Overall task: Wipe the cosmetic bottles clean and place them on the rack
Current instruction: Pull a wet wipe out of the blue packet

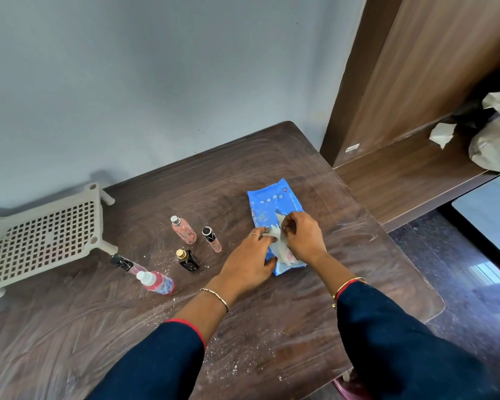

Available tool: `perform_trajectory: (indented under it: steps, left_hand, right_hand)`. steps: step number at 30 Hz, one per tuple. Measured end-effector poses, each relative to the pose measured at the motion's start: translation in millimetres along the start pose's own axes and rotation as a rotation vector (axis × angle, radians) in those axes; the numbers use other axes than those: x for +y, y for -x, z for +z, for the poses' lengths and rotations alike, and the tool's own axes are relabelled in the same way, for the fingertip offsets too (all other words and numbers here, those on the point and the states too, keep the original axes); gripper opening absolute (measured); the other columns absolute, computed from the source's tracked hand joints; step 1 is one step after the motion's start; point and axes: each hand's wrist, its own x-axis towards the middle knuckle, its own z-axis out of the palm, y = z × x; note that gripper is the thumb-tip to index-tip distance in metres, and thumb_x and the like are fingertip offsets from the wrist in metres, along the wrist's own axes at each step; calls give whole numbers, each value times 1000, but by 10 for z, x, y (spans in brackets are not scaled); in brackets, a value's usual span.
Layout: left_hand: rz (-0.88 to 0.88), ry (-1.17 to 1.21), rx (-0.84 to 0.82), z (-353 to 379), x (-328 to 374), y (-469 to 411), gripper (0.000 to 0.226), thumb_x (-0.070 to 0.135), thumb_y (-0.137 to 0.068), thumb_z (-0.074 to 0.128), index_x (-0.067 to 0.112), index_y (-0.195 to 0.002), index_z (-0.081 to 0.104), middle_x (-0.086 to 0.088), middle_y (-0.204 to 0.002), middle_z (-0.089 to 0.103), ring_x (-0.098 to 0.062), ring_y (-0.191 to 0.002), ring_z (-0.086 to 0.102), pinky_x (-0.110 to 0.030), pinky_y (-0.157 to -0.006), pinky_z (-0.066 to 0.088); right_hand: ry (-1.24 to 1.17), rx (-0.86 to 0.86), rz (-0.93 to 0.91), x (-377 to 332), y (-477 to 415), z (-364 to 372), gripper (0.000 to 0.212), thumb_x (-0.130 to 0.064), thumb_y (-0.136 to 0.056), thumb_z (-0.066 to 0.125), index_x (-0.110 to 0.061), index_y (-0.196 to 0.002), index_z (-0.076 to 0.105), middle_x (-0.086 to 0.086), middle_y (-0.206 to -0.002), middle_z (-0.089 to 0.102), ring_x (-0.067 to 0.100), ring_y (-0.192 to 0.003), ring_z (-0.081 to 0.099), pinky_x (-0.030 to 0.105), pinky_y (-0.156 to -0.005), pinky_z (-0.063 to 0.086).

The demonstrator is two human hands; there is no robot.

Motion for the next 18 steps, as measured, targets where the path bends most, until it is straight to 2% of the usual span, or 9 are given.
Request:
perform_trajectory:
  steps: [3, 9, 13, 16, 18]
  left_hand:
    - [-10, 11, -6, 12, -31, 9, 48, 28, -92, 54, 17, -137, 44, 0, -152, 26, -18, -134, 39, -33, -102, 42]
    - [-27, 29, -8, 32, -54, -4, 50, 31, -92, 54, 18, -138, 41, -1, -151, 28, -18, -134, 39, -33, -103, 41]
    - [-31, 55, 23, 13, -30, -27, 54, 30, -91, 56, 18, -140, 36, 0, -147, 31, -18, -132, 39, -32, -101, 41]
    - [-20, 68, 61, -26, 6, -59, 55, 29, -91, 56, 18, -140, 34, 0, -145, 34, -18, -130, 39, -31, -98, 40]
    - [-9, 70, 73, -43, 16, -86, 54, 30, -91, 56, 18, -139, 35, 1, -145, 35, -17, -130, 40, -32, -98, 41]
  right_hand:
    - [-99, -6, 61, -25, 20, -40, 12, 0, -89, 47, -9, -92, 54, 8, -93, 63, 24, -84, 60, 37, -75, 50]
    - [-165, -99, 96, -58, 29, -148, 11, -2, -94, 42, -11, -96, 38, 6, -93, 53, 23, -84, 53, 32, -70, 39]
    - [-272, -190, 86, -1, 37, -210, 8, -3, -96, 39, -10, -92, 40, 7, -92, 49, 23, -85, 48, 36, -73, 43]
    - [-342, -162, 101, 48, 63, -271, 8, -5, -96, 43, -13, -93, 46, 12, -101, 54, 30, -93, 54, 46, -83, 50]
    - [-419, -160, 117, 25, 88, -334, 13, -4, -97, 42, -15, -91, 44, 13, -102, 53, 24, -89, 53, 45, -83, 50]
